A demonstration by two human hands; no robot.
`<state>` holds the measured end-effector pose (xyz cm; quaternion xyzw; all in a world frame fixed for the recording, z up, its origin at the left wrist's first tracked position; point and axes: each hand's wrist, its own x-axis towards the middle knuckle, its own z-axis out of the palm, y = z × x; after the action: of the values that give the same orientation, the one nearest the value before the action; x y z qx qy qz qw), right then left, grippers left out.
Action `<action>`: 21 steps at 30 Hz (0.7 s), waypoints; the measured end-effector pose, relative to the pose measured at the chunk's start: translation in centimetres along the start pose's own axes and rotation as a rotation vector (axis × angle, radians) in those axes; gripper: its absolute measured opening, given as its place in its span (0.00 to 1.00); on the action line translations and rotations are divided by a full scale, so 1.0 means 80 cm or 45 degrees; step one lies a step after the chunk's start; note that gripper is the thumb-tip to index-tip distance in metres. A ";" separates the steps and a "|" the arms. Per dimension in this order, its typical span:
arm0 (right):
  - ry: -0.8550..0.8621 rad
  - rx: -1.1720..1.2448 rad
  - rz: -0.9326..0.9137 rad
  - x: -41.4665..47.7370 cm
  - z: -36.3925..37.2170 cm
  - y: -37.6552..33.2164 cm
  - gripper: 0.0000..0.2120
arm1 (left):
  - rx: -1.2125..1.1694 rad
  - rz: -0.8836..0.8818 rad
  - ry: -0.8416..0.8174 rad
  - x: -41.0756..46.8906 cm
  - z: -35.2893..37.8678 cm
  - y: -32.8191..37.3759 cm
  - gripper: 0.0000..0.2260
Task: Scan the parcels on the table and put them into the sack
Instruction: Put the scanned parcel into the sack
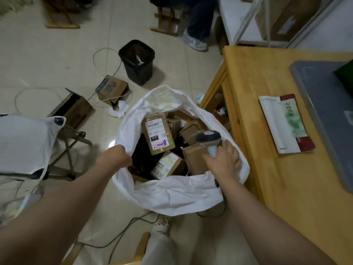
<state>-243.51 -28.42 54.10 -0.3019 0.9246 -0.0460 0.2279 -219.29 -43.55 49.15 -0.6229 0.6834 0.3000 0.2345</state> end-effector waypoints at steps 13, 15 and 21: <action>-0.381 1.115 0.254 -0.052 -0.058 0.041 0.12 | 0.230 0.366 0.387 -0.078 0.024 0.164 0.37; -0.374 1.251 0.340 -0.069 -0.083 0.056 0.10 | 0.226 0.523 0.408 -0.110 0.027 0.212 0.36; -0.080 1.682 0.517 -0.114 -0.145 0.159 0.09 | 0.287 0.994 0.513 -0.207 0.064 0.339 0.35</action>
<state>-249.03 -13.43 65.24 0.0780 0.7341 -0.5471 0.3946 -244.59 -26.99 60.24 -0.3350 0.9275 0.1623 0.0325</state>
